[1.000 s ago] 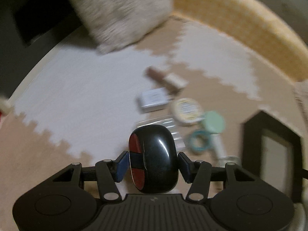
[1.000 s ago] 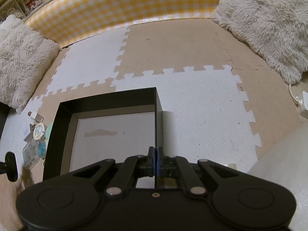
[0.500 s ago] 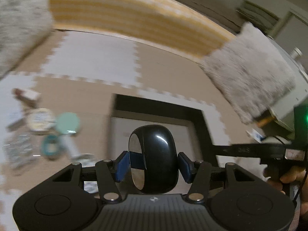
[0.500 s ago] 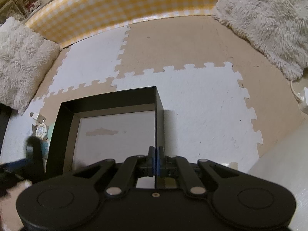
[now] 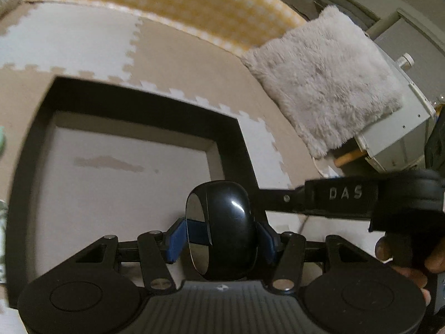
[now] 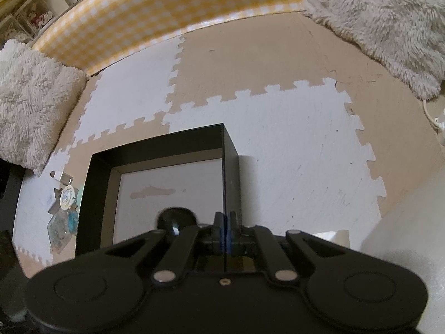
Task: Organize rigid objects
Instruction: 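Lower the mouse into the black box and open the left tool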
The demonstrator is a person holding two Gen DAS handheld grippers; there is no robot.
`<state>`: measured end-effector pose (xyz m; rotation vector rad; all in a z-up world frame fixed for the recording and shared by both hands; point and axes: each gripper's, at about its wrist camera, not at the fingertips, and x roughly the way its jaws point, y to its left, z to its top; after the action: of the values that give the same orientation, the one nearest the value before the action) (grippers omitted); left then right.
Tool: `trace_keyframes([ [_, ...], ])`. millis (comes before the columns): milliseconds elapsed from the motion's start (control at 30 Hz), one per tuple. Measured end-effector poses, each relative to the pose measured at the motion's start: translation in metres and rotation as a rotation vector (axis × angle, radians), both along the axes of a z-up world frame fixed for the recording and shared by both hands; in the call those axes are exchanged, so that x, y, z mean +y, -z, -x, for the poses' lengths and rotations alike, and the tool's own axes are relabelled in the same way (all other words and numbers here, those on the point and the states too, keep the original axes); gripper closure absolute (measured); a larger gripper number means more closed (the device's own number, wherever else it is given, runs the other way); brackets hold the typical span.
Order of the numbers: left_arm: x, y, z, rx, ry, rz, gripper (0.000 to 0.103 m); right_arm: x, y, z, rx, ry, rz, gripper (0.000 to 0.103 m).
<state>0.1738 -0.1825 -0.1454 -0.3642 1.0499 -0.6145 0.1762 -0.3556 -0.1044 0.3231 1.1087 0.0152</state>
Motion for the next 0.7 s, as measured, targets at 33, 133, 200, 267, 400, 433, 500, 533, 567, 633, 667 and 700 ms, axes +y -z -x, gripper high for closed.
trace_keyframes([
  [33, -0.002, 0.003, 0.0, 0.009, 0.008, -0.004, 0.047, 0.0, 0.0, 0.0, 0.001, 0.0, -0.001, 0.1],
  [133, -0.005, 0.011, 0.0, 0.037, 0.018, -0.025, 0.045, 0.0, 0.0, -0.001, 0.002, 0.0, -0.002, 0.1],
  [200, -0.004, 0.014, 0.0, 0.049, 0.022, -0.021, 0.039, -0.001, 0.0, -0.001, 0.003, 0.0, -0.001, 0.1],
  [267, -0.003, 0.013, 0.0, 0.051, 0.022, -0.022, 0.035, 0.0, 0.0, 0.0, 0.003, 0.0, -0.001, 0.1],
  [400, -0.001, 0.007, 0.002, 0.034, 0.026, -0.031, 0.025, 0.0, 0.002, -0.002, 0.006, 0.001, 0.0, 0.1],
  [433, 0.0, 0.006, 0.003, 0.029, 0.028, -0.032, 0.024, 0.0, 0.002, -0.002, 0.006, 0.0, 0.0, 0.1],
  [500, 0.001, 0.002, 0.006, 0.019, 0.033, -0.046, 0.018, 0.0, 0.002, -0.002, 0.006, 0.001, -0.001, 0.1],
  [533, 0.002, 0.0, 0.008, 0.014, 0.035, -0.056, 0.016, 0.0, 0.002, -0.002, 0.006, 0.001, -0.002, 0.1],
  [567, 0.003, -0.002, 0.01, 0.007, 0.037, -0.066, 0.013, 0.0, 0.002, -0.002, 0.006, 0.001, -0.003, 0.1],
  [633, 0.004, -0.007, 0.015, -0.013, 0.043, -0.091, 0.01, 0.0, 0.003, -0.003, 0.005, 0.001, -0.003, 0.1],
  [667, 0.005, -0.009, 0.017, -0.021, 0.044, -0.103, 0.008, 0.0, 0.004, -0.003, 0.004, 0.0, -0.005, 0.1],
  [700, 0.006, -0.012, 0.019, -0.029, 0.045, -0.116, 0.005, -0.001, 0.003, -0.002, 0.003, 0.0, -0.007, 0.1],
])
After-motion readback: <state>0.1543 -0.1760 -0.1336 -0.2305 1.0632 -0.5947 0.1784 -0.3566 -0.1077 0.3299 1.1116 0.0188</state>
